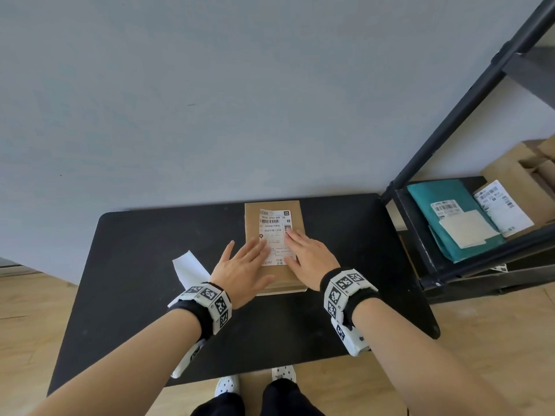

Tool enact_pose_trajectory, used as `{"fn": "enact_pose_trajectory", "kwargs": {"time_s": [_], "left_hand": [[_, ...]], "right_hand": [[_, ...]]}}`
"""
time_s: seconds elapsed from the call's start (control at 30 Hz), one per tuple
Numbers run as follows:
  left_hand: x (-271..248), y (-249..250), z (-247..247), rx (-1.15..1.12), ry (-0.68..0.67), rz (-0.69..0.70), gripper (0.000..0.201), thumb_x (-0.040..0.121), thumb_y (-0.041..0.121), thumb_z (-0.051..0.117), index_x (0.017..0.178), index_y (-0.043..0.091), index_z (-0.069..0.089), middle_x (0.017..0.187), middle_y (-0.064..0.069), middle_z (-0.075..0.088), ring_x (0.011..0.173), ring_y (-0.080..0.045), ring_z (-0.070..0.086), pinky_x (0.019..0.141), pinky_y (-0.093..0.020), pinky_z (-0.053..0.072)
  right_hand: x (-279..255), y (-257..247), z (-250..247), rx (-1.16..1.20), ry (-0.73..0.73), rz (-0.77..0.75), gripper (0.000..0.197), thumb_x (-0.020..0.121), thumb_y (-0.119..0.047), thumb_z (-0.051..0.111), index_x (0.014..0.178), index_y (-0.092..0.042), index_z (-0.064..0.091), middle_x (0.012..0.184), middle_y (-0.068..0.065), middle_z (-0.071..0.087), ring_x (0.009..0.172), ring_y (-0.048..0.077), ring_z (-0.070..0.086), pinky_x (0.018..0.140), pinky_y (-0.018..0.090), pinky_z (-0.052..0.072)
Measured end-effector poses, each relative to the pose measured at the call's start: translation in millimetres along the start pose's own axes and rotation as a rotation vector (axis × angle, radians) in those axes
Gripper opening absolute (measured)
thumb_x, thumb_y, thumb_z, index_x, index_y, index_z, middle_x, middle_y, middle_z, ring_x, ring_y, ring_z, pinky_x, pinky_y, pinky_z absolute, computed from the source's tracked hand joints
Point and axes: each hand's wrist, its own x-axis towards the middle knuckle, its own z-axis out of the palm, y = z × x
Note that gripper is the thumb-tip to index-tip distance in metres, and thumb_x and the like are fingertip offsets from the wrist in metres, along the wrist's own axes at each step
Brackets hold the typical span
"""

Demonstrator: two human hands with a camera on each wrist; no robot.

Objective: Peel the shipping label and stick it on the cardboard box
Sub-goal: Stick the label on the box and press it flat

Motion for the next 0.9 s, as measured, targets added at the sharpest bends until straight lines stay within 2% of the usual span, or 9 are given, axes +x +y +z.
{"fn": "enact_pose_trajectory", "kwargs": {"time_s": [0.17,0.47,0.67,0.77,0.83,0.9], "left_hand": [[-9,-4,3,0.045,-0.007,0.029,0.065,0.097,0.052,0.022,0.152,0.024,0.001,0.161,0.009,-0.001,0.149,-0.012,-0.004,0.122,-0.046,-0.002],[-20,-13,6,0.071,0.024,0.136,0.055,0.101,0.039,0.022,0.152,0.023,0.008,0.161,0.008,0.006,0.149,-0.015,0.003,0.121,-0.045,0.0],[-21,-16,4,0.073,0.007,0.151,0.056,0.101,0.043,0.02,0.152,0.024,0.006,0.161,0.009,0.008,0.149,-0.013,0.003,0.12,-0.045,0.0],[-18,-18,-1,0.096,0.002,0.169,0.056,0.099,0.044,0.016,0.151,0.024,0.013,0.16,0.01,0.012,0.149,-0.013,0.005,0.121,-0.045,0.001],[-14,-19,-5,0.082,-0.004,0.171,0.054,0.1,0.042,0.019,0.151,0.024,0.018,0.16,0.011,0.015,0.149,-0.014,0.007,0.121,-0.046,0.002],[-9,-20,-9,0.043,-0.004,0.156,0.052,0.101,0.04,0.022,0.15,0.024,0.021,0.159,0.011,0.017,0.149,-0.014,0.008,0.121,-0.045,0.003]], "right_hand": [[-23,0,12,-0.068,-0.048,0.028,0.063,0.1,-0.045,0.028,0.153,-0.017,0.009,0.163,-0.003,0.004,0.15,0.011,0.003,0.122,0.032,0.009],[-46,-23,28,-0.101,-0.011,0.062,0.062,0.1,-0.047,0.025,0.152,-0.017,0.011,0.163,-0.004,0.007,0.15,0.011,0.004,0.122,0.032,0.008],[-32,-46,30,-0.136,-0.019,-0.002,0.061,0.1,-0.046,0.024,0.152,-0.018,0.013,0.162,-0.003,0.013,0.15,0.011,0.009,0.122,0.033,0.008],[-38,-35,25,-0.176,-0.031,0.01,0.059,0.1,-0.046,0.022,0.152,-0.019,0.015,0.162,-0.004,0.013,0.15,0.011,0.01,0.123,0.034,0.01],[-46,-22,21,-0.17,-0.026,0.05,0.058,0.1,-0.046,0.02,0.152,-0.02,0.017,0.162,-0.006,0.014,0.15,0.01,0.01,0.123,0.034,0.01],[-54,-11,19,-0.18,-0.02,0.071,0.065,0.096,-0.051,0.009,0.151,-0.02,0.019,0.161,-0.006,0.016,0.15,0.01,0.01,0.122,0.034,0.01]]}}
